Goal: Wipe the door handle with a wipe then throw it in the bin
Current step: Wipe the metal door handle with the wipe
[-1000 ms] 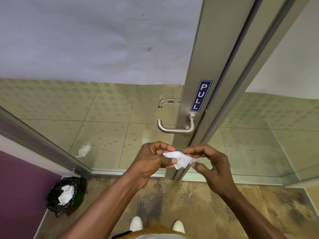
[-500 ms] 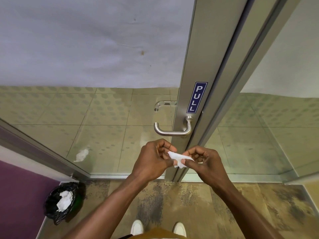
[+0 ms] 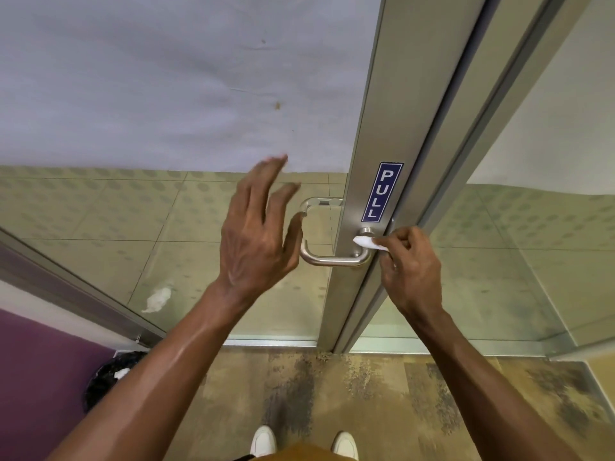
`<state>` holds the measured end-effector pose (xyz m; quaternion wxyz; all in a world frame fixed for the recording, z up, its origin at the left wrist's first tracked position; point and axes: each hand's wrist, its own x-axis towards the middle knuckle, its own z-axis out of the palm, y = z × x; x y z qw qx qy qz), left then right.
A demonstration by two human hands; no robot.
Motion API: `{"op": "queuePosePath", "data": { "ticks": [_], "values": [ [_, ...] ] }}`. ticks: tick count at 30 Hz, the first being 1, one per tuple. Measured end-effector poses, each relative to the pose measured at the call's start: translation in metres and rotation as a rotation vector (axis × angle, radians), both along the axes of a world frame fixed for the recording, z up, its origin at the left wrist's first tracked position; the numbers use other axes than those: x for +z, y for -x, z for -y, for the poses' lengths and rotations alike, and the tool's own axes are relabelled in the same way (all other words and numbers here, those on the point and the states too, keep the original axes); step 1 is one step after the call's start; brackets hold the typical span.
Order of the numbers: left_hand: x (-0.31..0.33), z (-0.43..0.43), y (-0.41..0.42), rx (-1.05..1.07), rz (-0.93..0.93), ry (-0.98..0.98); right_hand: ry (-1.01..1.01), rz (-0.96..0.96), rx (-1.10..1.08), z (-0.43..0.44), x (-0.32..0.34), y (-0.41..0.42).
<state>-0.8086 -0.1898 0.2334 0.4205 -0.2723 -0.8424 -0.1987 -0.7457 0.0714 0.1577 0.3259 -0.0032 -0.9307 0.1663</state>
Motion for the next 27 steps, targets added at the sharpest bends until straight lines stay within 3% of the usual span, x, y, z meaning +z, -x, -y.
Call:
{"op": "queuePosePath", "data": {
  "ticks": [8,16,22,27],
  "values": [
    [0.001,0.025,0.057,0.060,-0.077,0.044,-0.237,0.292,0.327,-0.013,-0.002,0.003],
    [-0.016,0.040,0.081,0.077,-0.053,0.129,-0.471,0.395,0.636,-0.042,0.023,0.029],
    [-0.021,0.042,0.086,0.086,-0.047,0.159,-0.672,0.349,0.632,-0.042,0.041,0.042],
    [-0.024,0.041,0.088,0.084,-0.036,0.163,-0.565,0.460,0.550,-0.034,0.039,0.030]
  ]
}}
